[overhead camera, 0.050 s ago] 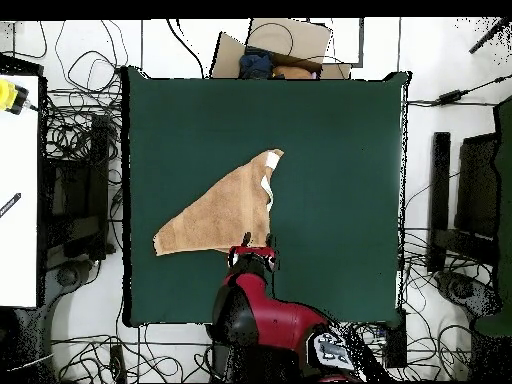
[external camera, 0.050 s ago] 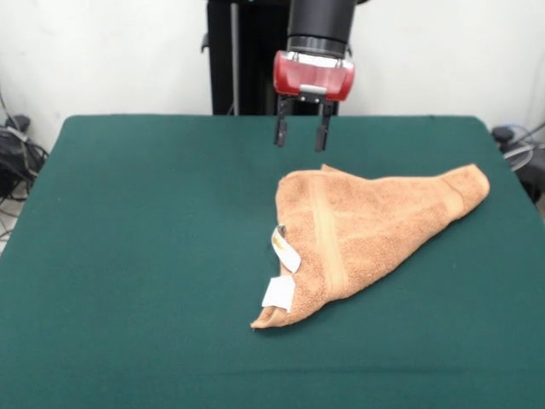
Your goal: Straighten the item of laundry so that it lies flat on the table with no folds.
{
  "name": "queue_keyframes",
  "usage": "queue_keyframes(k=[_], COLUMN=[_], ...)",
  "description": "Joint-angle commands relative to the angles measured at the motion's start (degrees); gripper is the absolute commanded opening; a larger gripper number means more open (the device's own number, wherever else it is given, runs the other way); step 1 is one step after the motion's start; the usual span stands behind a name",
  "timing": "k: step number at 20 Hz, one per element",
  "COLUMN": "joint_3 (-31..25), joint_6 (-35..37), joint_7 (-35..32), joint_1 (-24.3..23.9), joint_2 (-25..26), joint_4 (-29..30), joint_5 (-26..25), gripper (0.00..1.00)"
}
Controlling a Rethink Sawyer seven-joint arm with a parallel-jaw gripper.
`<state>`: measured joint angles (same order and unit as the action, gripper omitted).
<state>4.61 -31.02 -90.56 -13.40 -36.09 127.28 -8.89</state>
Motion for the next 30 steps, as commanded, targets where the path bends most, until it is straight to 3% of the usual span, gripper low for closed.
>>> queue_keyframes(k=[1, 14, 30], joint_3=[1.07, 4.23, 8.76], joint_6=[0.09, -1.67, -9.86], joint_7=[-12.02, -10.55, -9.98], joint_1=[0.90, 3.17, 7.63], joint_2=[2.49, 5.93, 14.12], joint_4=[0.77, -0.47, -4.28], joint_5=[1.57, 2.15, 2.99], gripper=[1.00, 1.00, 1.00])
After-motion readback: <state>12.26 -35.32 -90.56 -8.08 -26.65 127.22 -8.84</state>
